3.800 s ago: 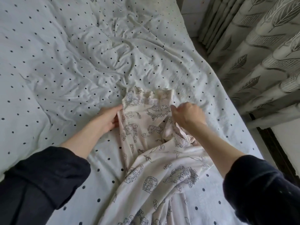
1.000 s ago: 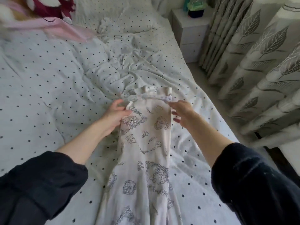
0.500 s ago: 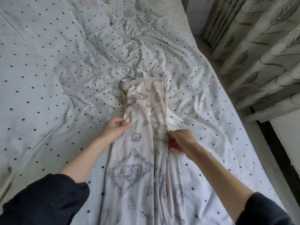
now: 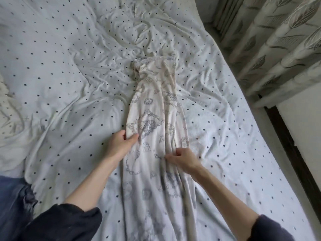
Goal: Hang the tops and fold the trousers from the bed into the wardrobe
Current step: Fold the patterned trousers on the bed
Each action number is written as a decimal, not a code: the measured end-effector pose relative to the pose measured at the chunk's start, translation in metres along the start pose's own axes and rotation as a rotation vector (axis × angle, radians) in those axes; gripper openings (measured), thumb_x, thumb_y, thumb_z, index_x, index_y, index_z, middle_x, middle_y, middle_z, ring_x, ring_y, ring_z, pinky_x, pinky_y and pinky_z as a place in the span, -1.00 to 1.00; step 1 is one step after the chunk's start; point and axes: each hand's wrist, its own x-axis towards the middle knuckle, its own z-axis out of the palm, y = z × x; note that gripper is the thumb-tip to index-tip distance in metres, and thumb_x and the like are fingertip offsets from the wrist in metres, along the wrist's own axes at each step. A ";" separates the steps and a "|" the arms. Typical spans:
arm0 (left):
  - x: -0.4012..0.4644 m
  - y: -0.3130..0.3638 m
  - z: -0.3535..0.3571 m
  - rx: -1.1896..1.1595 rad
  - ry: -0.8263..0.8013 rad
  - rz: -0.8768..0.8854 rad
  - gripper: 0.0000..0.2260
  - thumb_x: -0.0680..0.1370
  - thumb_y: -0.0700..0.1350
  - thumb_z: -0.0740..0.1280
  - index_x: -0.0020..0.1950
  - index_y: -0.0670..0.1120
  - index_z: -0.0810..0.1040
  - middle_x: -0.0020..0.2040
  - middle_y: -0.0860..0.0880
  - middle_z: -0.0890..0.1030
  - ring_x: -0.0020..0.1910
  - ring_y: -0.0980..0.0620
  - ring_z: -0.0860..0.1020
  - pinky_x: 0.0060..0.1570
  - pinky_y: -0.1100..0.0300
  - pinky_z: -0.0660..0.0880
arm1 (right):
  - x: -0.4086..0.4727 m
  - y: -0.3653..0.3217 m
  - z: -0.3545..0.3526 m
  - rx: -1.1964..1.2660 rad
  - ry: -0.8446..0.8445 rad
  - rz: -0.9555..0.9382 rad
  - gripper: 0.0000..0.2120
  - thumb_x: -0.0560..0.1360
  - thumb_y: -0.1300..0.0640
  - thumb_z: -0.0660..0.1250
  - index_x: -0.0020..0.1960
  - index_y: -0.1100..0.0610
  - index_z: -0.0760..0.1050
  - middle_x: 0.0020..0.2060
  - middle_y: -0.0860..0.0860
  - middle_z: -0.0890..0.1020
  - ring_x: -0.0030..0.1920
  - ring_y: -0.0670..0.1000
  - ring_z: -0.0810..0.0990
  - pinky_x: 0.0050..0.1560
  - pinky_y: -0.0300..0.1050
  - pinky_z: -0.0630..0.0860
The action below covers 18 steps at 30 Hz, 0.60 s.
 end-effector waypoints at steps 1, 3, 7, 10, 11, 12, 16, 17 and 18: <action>-0.007 -0.007 0.000 -0.006 -0.011 -0.010 -0.61 0.45 0.05 0.40 -0.01 -0.28 0.54 -0.06 -0.24 0.64 -0.21 -0.04 0.56 -0.18 0.13 0.41 | -0.005 0.003 0.004 0.034 0.031 -0.005 -0.67 0.52 0.09 0.31 -0.36 0.10 0.30 -0.49 -0.06 0.37 -0.47 -0.09 0.33 -0.54 -0.35 0.23; -0.023 -0.019 0.001 -0.014 0.001 -0.018 -0.67 0.49 0.00 0.38 -0.01 -0.28 0.55 -0.08 -0.24 0.63 -0.18 -0.05 0.56 -0.16 0.11 0.41 | -0.017 0.011 0.007 0.153 0.124 -0.012 -0.74 0.54 0.10 0.29 -0.29 0.12 0.36 -0.43 -0.04 0.44 -0.40 -0.06 0.42 -0.51 -0.35 0.32; -0.043 -0.030 0.002 -0.011 0.094 0.022 -0.73 0.54 -0.06 0.33 -0.22 -0.25 0.47 -0.36 -0.14 0.45 -0.37 0.01 0.37 -0.36 0.15 0.24 | -0.033 0.032 -0.004 0.221 0.335 -0.020 -0.72 0.53 0.04 0.32 -0.25 0.16 0.35 -0.43 -0.03 0.37 -0.44 -0.08 0.31 -0.56 -0.36 0.23; -0.053 -0.038 0.004 -0.007 0.104 0.073 -0.70 0.54 -0.05 0.33 -0.30 -0.20 0.41 -0.43 -0.07 0.38 -0.42 0.02 0.31 -0.40 0.14 0.18 | -0.041 0.056 -0.002 0.197 0.371 0.037 -0.69 0.51 0.07 0.34 -0.31 0.11 0.31 -0.42 -0.02 0.40 -0.43 -0.06 0.35 -0.49 -0.27 0.28; -0.057 -0.040 0.004 0.006 0.108 0.091 -0.69 0.53 -0.03 0.33 -0.31 -0.19 0.41 -0.42 -0.08 0.40 -0.41 0.01 0.32 -0.41 0.13 0.18 | -0.043 0.065 0.001 0.194 0.364 0.061 -0.67 0.51 0.08 0.35 -0.33 0.10 0.29 -0.43 -0.01 0.40 -0.44 -0.06 0.35 -0.48 -0.23 0.27; -0.062 -0.044 0.004 0.041 0.117 0.108 -0.68 0.52 0.00 0.34 -0.30 -0.17 0.41 -0.41 -0.08 0.41 -0.40 0.00 0.34 -0.41 0.12 0.19 | -0.047 0.074 0.007 0.178 0.362 0.075 -0.65 0.51 0.08 0.35 -0.35 0.10 0.27 -0.44 -0.01 0.39 -0.44 -0.07 0.33 -0.48 -0.22 0.24; -0.092 -0.062 0.005 0.143 0.126 0.115 -0.68 0.50 0.08 0.36 -0.21 -0.17 0.44 -0.35 -0.06 0.48 -0.36 -0.03 0.42 -0.43 0.15 0.26 | -0.070 0.110 0.030 0.159 0.399 0.083 -0.62 0.51 0.10 0.33 -0.38 0.08 0.22 -0.49 -0.05 0.30 -0.47 -0.08 0.25 -0.48 -0.23 0.14; -0.100 -0.068 0.005 0.165 0.121 0.126 -0.67 0.50 0.08 0.36 -0.21 -0.18 0.44 -0.34 -0.08 0.48 -0.36 -0.04 0.42 -0.44 0.16 0.25 | -0.077 0.118 0.035 0.159 0.395 0.085 -0.63 0.51 0.10 0.33 -0.38 0.07 0.24 -0.50 -0.06 0.31 -0.47 -0.08 0.25 -0.48 -0.25 0.14; -0.109 -0.079 0.006 0.182 0.108 0.138 -0.67 0.49 0.07 0.36 -0.23 -0.19 0.43 -0.35 -0.09 0.47 -0.38 -0.04 0.41 -0.45 0.16 0.23 | -0.086 0.129 0.041 0.153 0.386 0.095 -0.65 0.51 0.10 0.33 -0.38 0.07 0.27 -0.50 -0.07 0.33 -0.47 -0.09 0.26 -0.47 -0.24 0.14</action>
